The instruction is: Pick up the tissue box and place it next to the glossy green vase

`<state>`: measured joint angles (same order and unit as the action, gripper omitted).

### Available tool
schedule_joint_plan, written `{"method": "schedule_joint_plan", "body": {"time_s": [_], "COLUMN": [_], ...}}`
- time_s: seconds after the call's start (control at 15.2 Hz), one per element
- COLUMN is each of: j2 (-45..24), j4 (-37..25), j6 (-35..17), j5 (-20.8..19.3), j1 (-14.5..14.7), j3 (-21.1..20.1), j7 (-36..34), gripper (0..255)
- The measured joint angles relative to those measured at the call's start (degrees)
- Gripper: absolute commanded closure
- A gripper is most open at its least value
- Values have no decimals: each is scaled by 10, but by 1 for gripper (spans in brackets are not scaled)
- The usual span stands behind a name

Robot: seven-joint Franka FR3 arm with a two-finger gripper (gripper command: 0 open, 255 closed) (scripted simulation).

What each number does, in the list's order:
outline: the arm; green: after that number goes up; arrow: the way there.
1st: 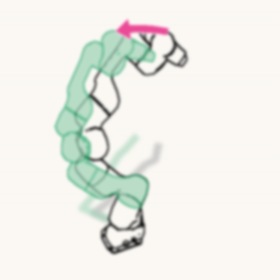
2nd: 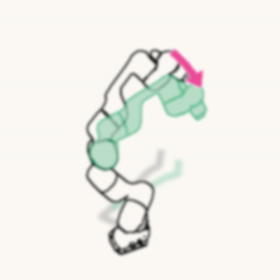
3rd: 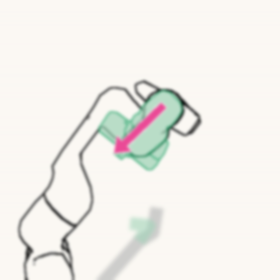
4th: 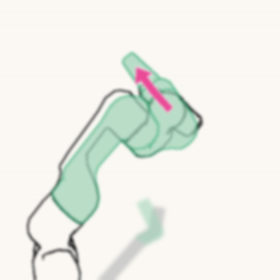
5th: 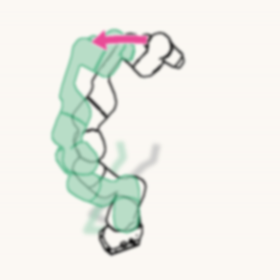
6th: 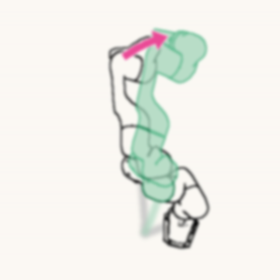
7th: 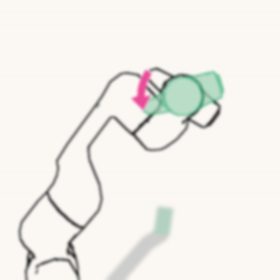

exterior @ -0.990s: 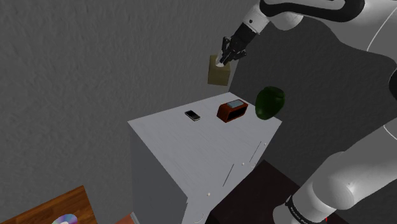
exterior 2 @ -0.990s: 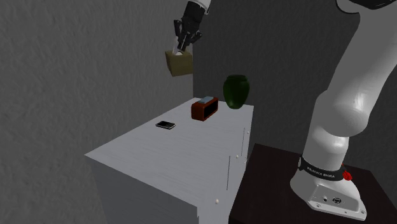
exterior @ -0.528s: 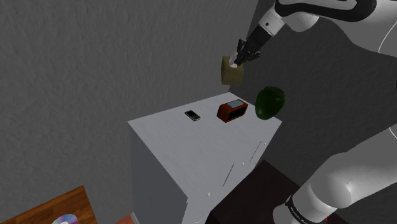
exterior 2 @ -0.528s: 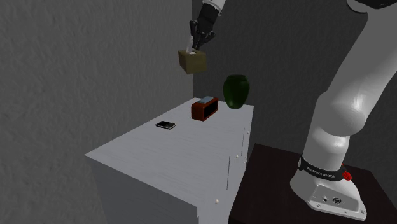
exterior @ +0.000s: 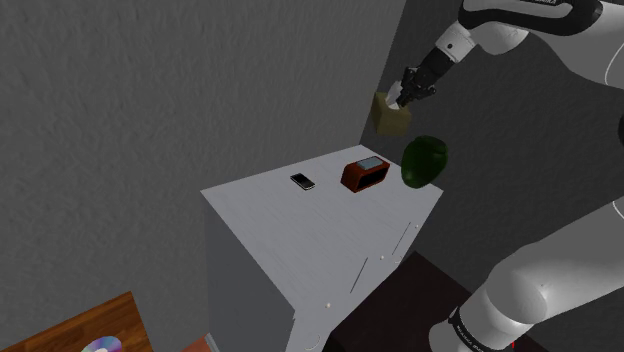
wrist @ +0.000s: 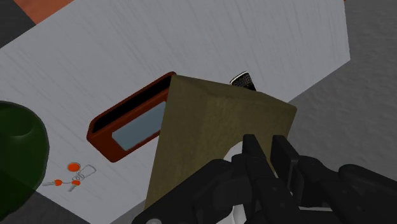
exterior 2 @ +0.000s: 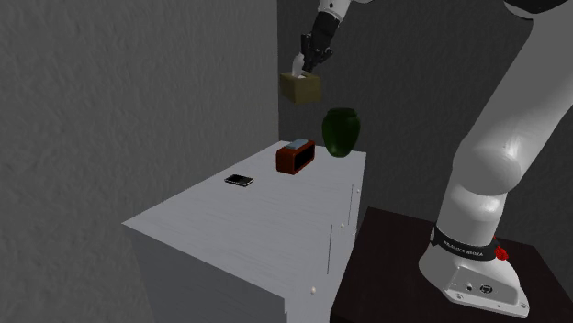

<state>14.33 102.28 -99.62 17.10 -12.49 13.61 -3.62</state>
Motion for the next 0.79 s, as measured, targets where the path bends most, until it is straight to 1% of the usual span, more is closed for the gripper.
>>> {"method": "schedule_joint_plan", "body": {"time_s": [0.07,0.4,0.53,0.79], "j2": [2,-33,-30,-19], "j4": [5,-47,-39,2], "j6": [1,45,46,17], "j5": [0,10,10,7], "j1": [-5,-30,-36,-38], "j3": [9,63,73,73], "j7": [13,85,101,113], "gripper": [255,255,255,255]}}
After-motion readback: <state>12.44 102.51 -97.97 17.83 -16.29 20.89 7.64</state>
